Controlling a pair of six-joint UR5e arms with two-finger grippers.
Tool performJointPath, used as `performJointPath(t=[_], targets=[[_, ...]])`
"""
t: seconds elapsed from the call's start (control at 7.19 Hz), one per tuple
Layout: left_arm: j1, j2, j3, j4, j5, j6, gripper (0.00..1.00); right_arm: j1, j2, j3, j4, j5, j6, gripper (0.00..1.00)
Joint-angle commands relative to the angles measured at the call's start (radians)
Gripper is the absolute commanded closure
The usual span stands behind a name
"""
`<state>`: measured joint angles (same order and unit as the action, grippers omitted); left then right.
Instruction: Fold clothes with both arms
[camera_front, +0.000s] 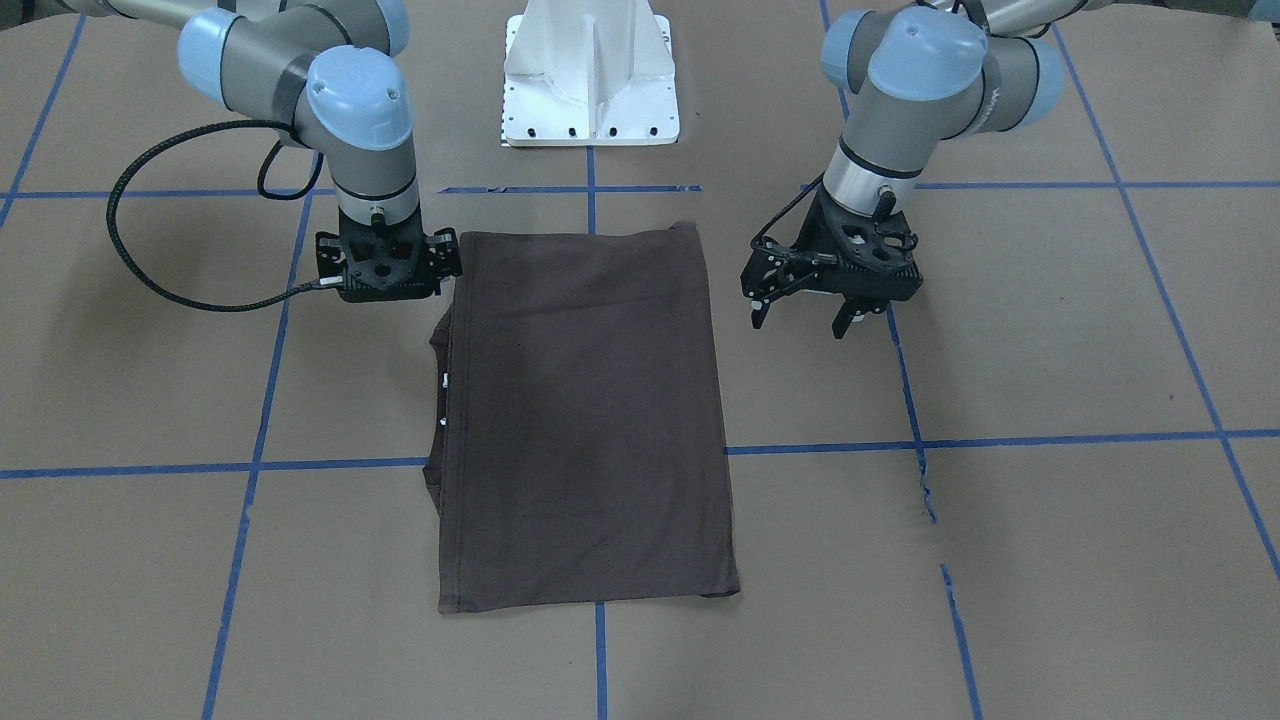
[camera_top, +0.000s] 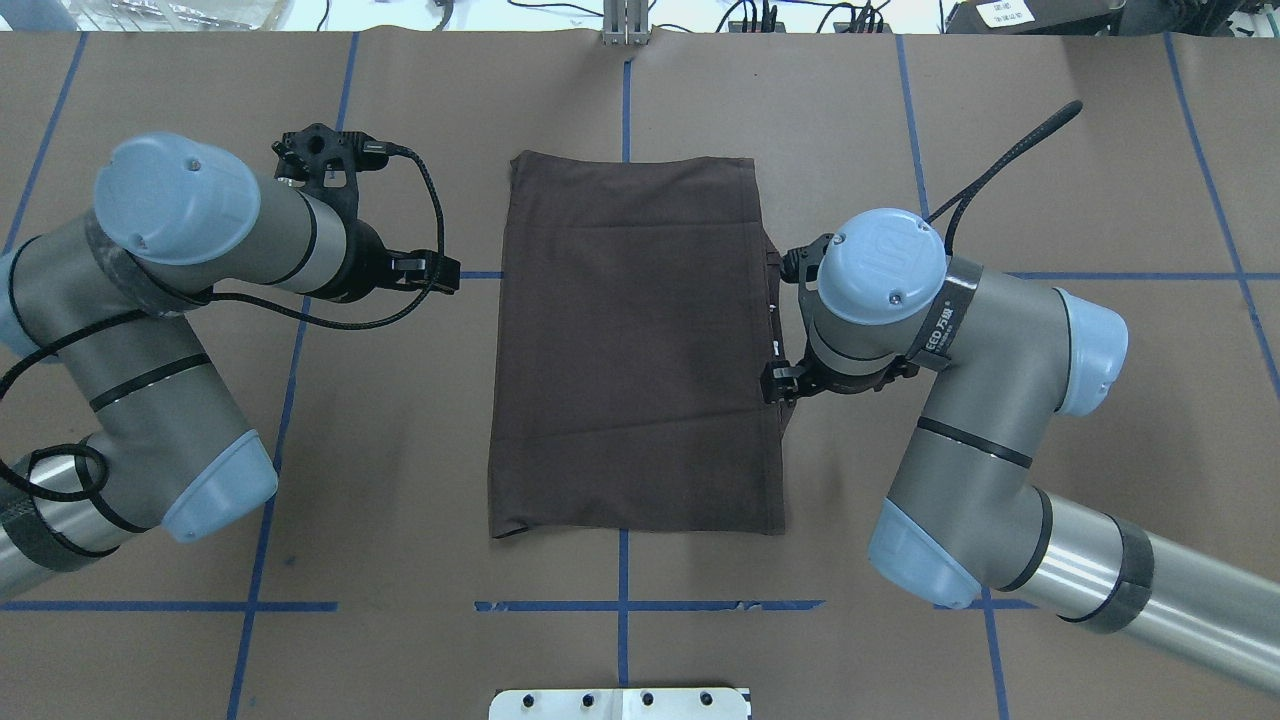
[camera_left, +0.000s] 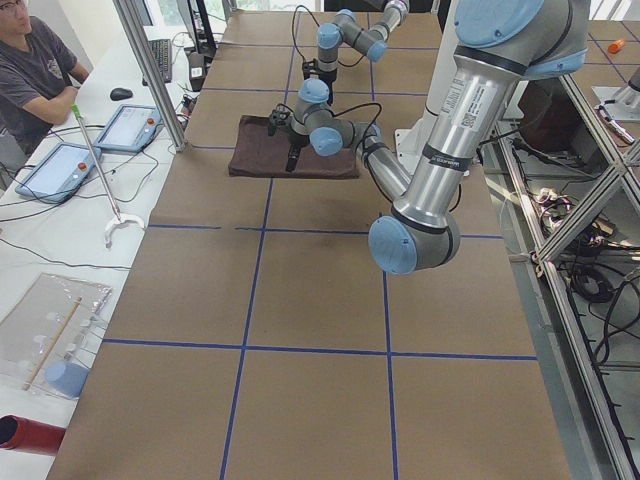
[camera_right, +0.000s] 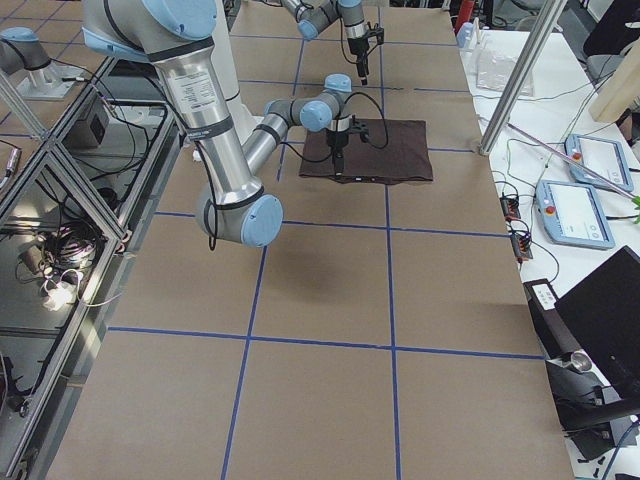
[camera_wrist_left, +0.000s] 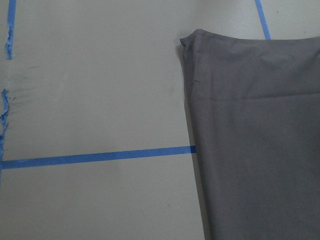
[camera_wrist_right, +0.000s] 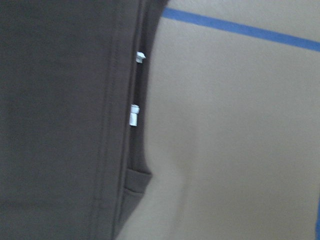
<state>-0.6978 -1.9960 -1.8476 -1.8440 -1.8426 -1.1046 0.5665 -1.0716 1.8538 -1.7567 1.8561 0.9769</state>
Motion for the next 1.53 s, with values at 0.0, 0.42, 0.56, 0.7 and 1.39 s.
performJointPath(t=[0.0,0.42,0.56,0.7,1.39], targets=[[0.03,0.002,-0.027,0.009,0.002,-0.089,0.0,0.013,0.03,-0.017,0.124,0.015,0.04,0.0],[0.175,0.063,-0.036,-0.001,0.022,-0.423,0.0,0.046,0.022,0.053,0.128,0.144,0.054,0.0],[0.283,0.06,-0.036,0.005,0.095,-0.578,0.0,0.052,0.024,0.062,0.129,0.164,0.074,0.0],[0.35,0.056,-0.038,0.017,0.126,-0.681,0.02,0.053,0.025,0.064,0.129,0.166,0.092,0.0],[0.445,-0.003,-0.021,0.098,0.132,-0.773,0.14,0.067,0.022,0.062,0.128,0.167,0.092,0.0]])
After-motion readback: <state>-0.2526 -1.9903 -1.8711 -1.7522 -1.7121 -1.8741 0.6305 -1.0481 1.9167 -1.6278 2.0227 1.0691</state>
